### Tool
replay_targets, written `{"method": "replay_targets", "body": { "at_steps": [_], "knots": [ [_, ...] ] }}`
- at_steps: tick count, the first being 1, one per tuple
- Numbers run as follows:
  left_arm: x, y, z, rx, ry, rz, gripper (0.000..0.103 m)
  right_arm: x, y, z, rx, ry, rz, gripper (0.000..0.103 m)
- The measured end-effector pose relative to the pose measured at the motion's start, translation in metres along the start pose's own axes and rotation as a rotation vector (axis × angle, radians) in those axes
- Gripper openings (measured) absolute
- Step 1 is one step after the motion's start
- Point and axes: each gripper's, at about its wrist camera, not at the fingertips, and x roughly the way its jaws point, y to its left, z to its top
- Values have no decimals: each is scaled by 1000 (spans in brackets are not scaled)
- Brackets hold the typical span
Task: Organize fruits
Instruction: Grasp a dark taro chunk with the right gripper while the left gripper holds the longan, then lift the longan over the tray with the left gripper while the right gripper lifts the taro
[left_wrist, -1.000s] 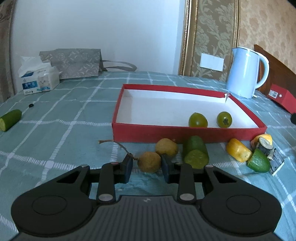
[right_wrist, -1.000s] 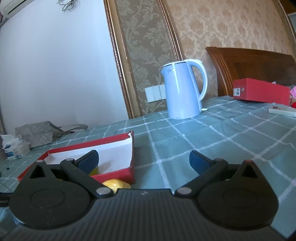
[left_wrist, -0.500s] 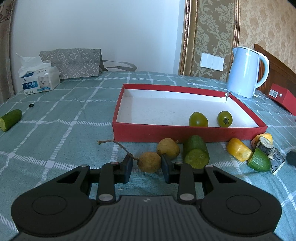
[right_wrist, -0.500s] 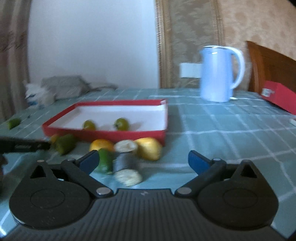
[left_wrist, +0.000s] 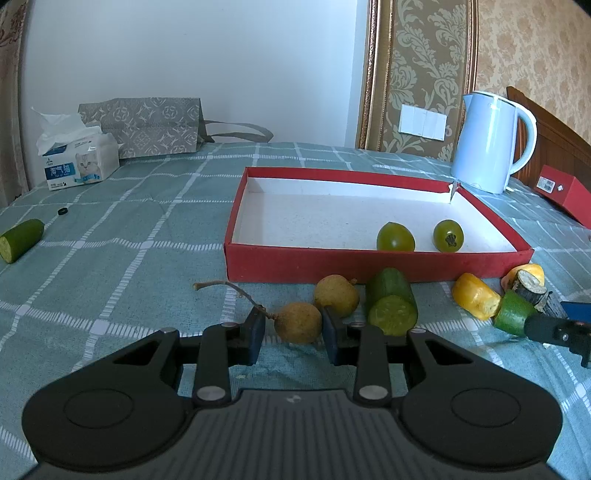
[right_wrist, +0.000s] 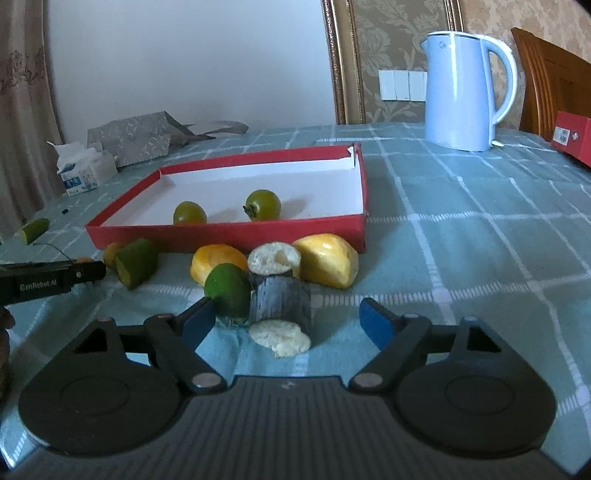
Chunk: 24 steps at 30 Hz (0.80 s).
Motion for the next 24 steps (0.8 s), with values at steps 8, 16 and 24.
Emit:
{"method": "replay_targets", "body": {
  "at_steps": [8,16,24],
  "knots": [
    [0,-1,-1,6,-1,3,33,-3,14,-3,-85,4,39,53],
    [-1,-2,-1,9,-1,4,33,-11,19,-9,-128,-31,-13,48],
    [-1,-2,-1,8,-2,4,33,-16,14,-7,-130,-23,-38,35]
  ]
}}
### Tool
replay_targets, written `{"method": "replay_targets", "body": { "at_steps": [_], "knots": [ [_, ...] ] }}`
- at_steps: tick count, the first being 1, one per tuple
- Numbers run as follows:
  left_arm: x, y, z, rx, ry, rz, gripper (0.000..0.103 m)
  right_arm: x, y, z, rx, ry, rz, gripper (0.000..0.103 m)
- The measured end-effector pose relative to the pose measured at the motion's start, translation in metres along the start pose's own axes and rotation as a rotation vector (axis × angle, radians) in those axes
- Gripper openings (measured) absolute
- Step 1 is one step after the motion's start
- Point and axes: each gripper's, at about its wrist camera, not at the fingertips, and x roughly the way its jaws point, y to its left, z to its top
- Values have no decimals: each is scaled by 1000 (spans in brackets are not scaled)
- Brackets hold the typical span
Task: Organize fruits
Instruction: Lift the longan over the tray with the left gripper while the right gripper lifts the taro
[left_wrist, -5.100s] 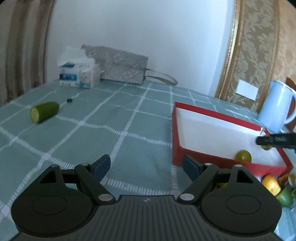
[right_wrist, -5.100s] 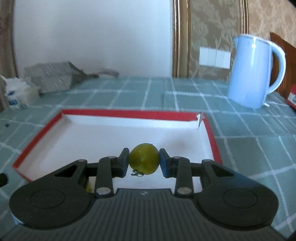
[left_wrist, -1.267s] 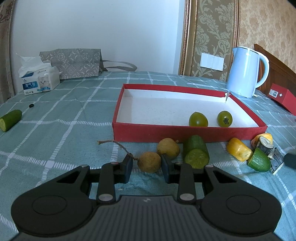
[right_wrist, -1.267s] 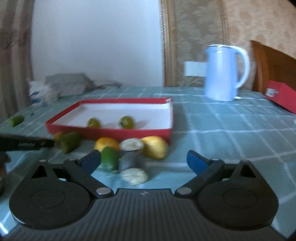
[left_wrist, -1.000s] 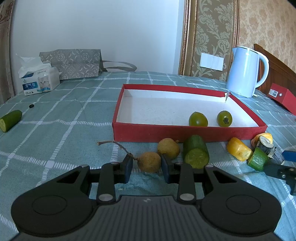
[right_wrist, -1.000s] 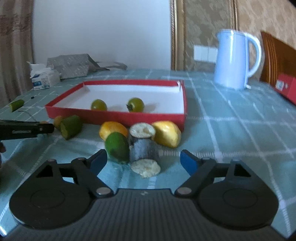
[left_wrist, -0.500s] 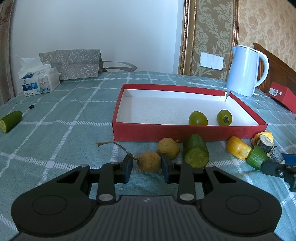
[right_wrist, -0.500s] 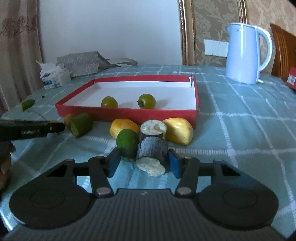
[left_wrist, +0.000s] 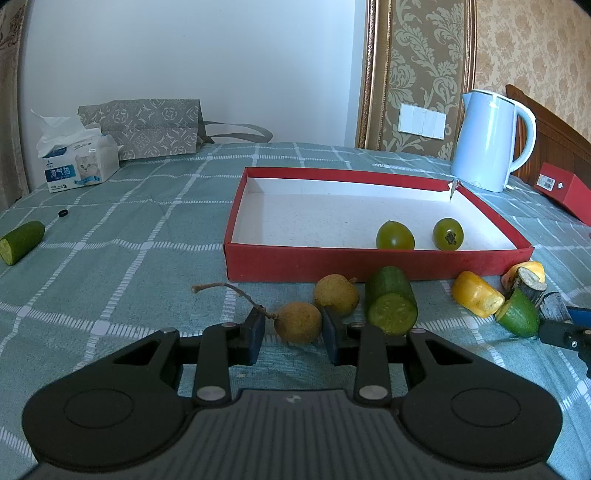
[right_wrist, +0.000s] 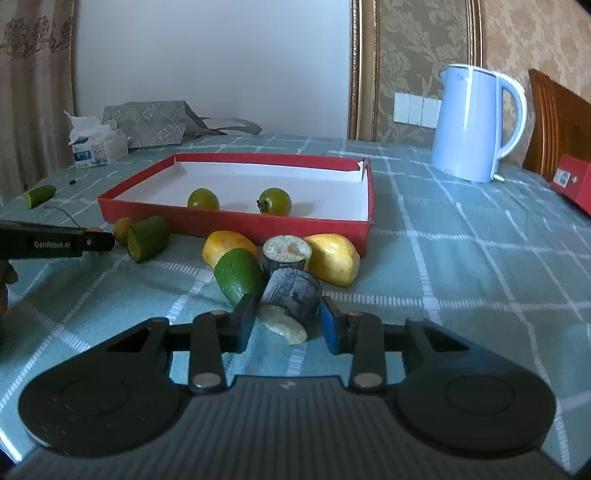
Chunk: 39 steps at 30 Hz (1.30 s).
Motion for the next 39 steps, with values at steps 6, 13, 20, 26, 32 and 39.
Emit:
{"method": "replay_targets", "body": {
  "at_steps": [6,13,20,26,32,39],
  "knots": [
    [0,0,0,0,0,0,33,12,-16,9,110,53,33,41],
    [0,0,0,0,0,0,33,17,-18,7,131,37,22,39],
    [0,0,0,2,0,2,33,6,-6,1,67,-10,-66,39],
    [0,1,1,5,-2,7,33,-16,2,5,4,-118,-150,39],
    [0,0,3,8,-3,49,33,-25,7,13,-15,-183,-173,39],
    [1,10,6,-38,1,106,33,-25,18,15,-79,-302,-234,39]
  ]
}}
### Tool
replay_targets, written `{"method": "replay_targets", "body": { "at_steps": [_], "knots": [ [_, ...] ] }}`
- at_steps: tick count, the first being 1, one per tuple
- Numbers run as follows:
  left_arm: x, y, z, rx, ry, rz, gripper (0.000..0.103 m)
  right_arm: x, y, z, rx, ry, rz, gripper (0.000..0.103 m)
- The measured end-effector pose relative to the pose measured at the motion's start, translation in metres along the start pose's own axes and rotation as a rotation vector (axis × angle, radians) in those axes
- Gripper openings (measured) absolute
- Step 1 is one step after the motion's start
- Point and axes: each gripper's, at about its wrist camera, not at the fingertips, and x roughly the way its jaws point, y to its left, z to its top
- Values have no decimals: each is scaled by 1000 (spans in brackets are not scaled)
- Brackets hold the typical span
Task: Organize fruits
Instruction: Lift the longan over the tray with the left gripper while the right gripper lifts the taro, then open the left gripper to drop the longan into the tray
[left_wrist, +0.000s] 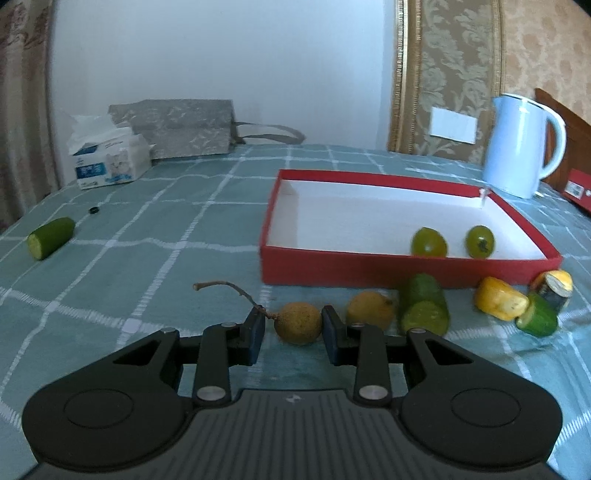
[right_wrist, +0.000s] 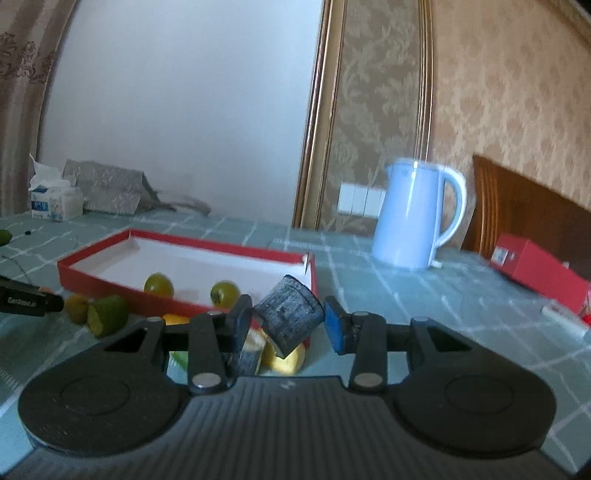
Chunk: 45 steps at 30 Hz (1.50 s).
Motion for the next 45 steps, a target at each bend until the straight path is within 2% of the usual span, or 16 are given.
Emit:
{"method": "replay_targets", "body": {
  "at_steps": [5,10,16,20,26,32,38,40,41,42,43,45],
  "knots": [
    [0,7,8,0,-2,36,33,6,7,4,-49,-56,-37,39],
    [-4,12,22,1,-21,55,33,18,2,10,14,-78,-37,39],
    [2,4,43,27,-32,47,33,40,-15,12,127,-40,-16,39],
    [17,-8,62,38,-35,41,33,46,-24,10,172,-33,-18,39],
    [58,-29,85,59,-20,41,33,45,-23,8,170,-43,-34,39],
    [93,-35,85,45,41,22,33,45,-20,7,154,-35,-27,39],
    [106,-40,87,68,47,28,33,46,-19,7,149,-26,-23,39],
    [104,-39,85,71,40,32,40,47,-20,8,153,-23,-22,39],
    [102,-40,85,74,28,39,49,47,-20,8,152,-22,-25,39],
    [100,-39,84,74,13,49,64,48,-20,8,153,-18,-24,39],
    [99,-39,84,73,-6,57,70,48,-19,8,154,-15,-22,39],
    [91,-37,84,59,-39,50,75,48,-19,8,154,-17,-25,39]
  ]
}}
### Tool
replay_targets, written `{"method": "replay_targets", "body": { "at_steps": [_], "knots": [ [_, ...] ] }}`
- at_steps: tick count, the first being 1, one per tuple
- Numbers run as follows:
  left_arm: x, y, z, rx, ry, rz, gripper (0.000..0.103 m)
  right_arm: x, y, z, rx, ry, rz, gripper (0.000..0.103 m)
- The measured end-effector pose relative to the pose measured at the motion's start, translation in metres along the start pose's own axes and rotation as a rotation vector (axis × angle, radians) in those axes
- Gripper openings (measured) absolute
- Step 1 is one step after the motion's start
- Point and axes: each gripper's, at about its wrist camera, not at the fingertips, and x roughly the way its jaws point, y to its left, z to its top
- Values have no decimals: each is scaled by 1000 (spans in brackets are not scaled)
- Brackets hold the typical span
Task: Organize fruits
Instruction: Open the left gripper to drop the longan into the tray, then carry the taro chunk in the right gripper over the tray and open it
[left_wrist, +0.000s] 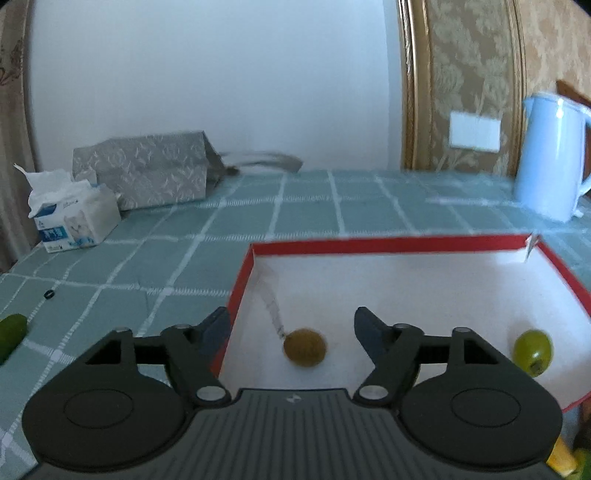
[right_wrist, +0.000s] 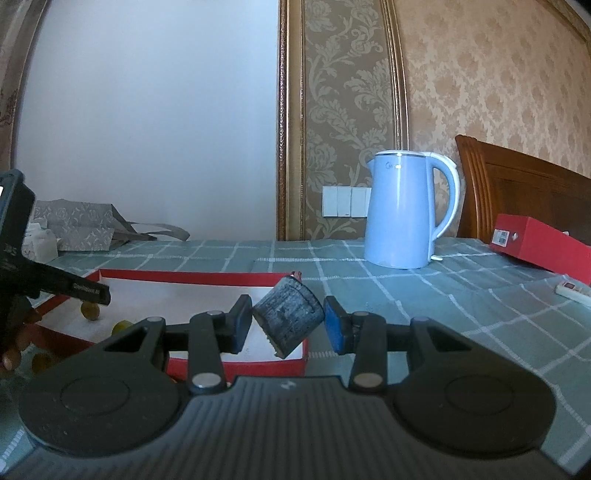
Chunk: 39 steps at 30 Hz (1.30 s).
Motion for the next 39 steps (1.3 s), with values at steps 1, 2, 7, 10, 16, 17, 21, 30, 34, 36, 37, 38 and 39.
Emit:
{"method": "replay_targets", "body": {
  "at_steps": [1,2,7,10,16,17,21,30,34,36,37,38,39],
  "knots": [
    [-3,1,0,-11,-10,-1,75,0,0,0,-2,-1,-3,39],
    [-6,3,0,-23,-18,3,76,0,0,0,-4,0,-3,39],
    [-23,16,-9,-59,-35,47,76,1,4,-1,-30,6,-5,39],
    [-43,30,-19,-92,-66,62,77,0,7,-1,-46,-1,-10,39],
    [-60,47,-43,-112,-34,65,83,-2,11,-2,-60,7,15,39],
    [-60,47,-45,-109,-26,66,83,-1,12,-2,-62,10,30,39],
    [-65,50,-49,-113,-37,50,83,-2,16,-2,-68,29,67,39],
    [-67,44,-50,-87,-41,24,83,40,50,27,-87,131,182,39],
    [-66,45,-50,-92,-38,12,83,81,76,36,-110,212,202,39],
    [-66,46,-50,-96,-36,6,83,101,88,35,-130,257,204,39],
    [-65,46,-50,-98,-34,2,83,108,92,34,-136,280,209,39],
    [-65,46,-49,-100,-33,-2,83,115,96,32,-141,300,210,39],
    [-65,46,-49,-101,-33,-5,83,121,100,30,-144,316,205,39]
  ]
}}
